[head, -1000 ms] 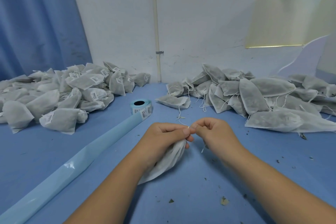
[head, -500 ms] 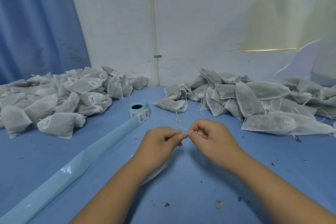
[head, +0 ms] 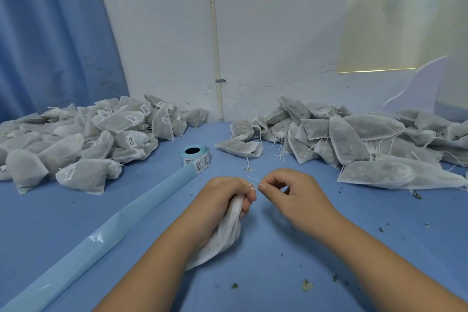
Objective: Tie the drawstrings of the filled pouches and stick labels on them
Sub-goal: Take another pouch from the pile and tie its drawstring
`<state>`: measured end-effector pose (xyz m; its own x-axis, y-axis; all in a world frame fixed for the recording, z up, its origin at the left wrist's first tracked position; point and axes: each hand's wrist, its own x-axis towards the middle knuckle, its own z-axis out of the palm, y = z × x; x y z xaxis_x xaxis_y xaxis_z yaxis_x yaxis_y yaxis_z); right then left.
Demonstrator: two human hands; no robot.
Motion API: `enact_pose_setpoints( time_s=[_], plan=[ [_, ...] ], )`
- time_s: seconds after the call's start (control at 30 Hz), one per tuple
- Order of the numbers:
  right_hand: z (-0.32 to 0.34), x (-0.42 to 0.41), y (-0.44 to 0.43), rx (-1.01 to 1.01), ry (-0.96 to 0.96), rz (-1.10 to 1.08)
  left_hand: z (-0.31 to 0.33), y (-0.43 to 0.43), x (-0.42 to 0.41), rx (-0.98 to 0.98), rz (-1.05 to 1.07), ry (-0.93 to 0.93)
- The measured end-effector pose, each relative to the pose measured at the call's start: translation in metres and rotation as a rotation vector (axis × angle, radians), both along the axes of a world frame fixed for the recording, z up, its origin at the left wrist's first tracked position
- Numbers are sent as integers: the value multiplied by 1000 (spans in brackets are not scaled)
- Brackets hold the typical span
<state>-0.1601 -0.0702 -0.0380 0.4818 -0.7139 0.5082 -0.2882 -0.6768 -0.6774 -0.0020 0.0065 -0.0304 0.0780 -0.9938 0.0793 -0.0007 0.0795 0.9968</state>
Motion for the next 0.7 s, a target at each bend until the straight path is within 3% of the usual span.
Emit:
enact_pose_setpoints(
  time_s=[0.13, 0.27, 0.5, 0.7],
  plan=[
    [1, 0, -4, -103, 38, -188, 3, -3, 2, 77, -27, 244],
    [9, -1, 8, -157, -168, -156, 6, -6, 2, 109, -65, 348],
    [13, 7, 28, 88, -163, 28, 0, -6, -2, 79, -135, 301],
    [14, 0, 21, 281, -142, 138, -3, -5, -1, -3, -107, 110]
  ],
)
